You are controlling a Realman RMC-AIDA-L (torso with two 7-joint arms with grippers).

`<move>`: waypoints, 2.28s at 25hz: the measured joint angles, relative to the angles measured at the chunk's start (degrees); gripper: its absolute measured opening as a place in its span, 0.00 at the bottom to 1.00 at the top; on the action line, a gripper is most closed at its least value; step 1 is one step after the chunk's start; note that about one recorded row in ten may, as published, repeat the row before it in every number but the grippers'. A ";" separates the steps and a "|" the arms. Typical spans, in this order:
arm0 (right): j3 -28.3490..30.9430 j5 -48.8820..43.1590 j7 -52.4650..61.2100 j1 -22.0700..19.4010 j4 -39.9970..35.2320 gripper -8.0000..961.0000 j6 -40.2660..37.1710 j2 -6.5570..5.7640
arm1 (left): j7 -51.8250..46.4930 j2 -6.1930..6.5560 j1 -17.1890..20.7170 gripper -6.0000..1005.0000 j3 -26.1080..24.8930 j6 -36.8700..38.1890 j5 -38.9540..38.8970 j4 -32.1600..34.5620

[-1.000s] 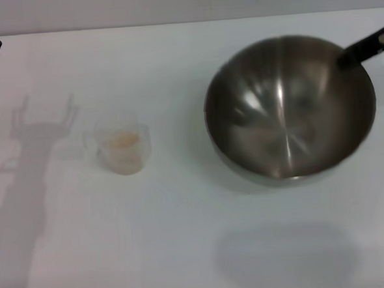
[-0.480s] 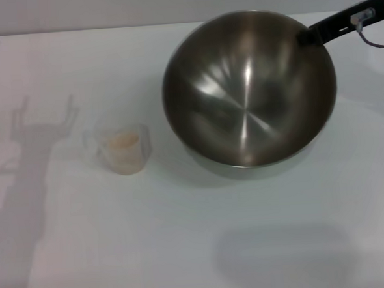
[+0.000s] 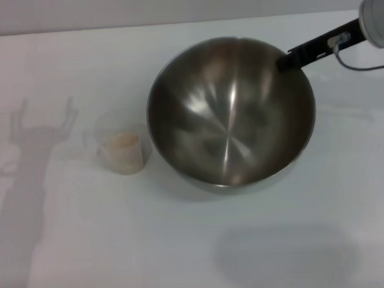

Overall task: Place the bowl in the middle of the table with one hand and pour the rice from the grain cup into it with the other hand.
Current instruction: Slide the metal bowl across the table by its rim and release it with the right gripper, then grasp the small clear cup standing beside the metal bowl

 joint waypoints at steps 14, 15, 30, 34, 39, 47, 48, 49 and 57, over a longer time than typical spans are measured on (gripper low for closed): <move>-0.58 -2.55 0.53 2.00 5.42 0.15 -1.00 -0.32 | -0.01 0.00 0.02 0.87 0.09 0.10 0.27 -0.18; -0.58 -2.66 0.53 2.01 5.39 0.15 -0.89 -0.33 | -0.01 0.00 0.02 0.87 0.08 0.15 0.28 -0.23; -4.34 -5.54 0.05 0.48 -7.81 0.42 -5.63 0.06 | -0.01 -0.08 1.53 0.87 0.08 1.92 0.27 -0.34; -8.11 -5.23 -0.03 0.11 -10.19 0.51 -11.93 0.09 | -0.01 -0.05 1.99 0.87 0.08 1.95 0.11 -0.33; -17.35 -5.46 0.01 -4.53 -15.07 0.52 -26.11 0.29 | -0.01 -0.01 2.26 0.87 -0.07 1.99 -0.06 0.01; -32.09 -6.49 -0.02 -15.12 -18.74 0.54 -54.38 0.37 | 0.00 0.01 2.83 0.87 0.07 1.85 -0.07 0.20; -33.75 -7.12 -0.02 -16.40 -18.67 0.55 -58.26 0.35 | 0.00 0.01 2.85 0.87 0.08 1.70 -0.09 0.23; -37.02 -8.74 -0.04 -19.13 -17.94 0.56 -67.23 0.38 | 0.00 0.01 2.85 0.87 0.08 1.70 -0.09 0.23; -47.32 -9.92 0.77 -26.56 -3.25 0.71 -113.25 0.70 | 0.00 -0.16 3.26 0.87 0.13 0.94 0.08 0.35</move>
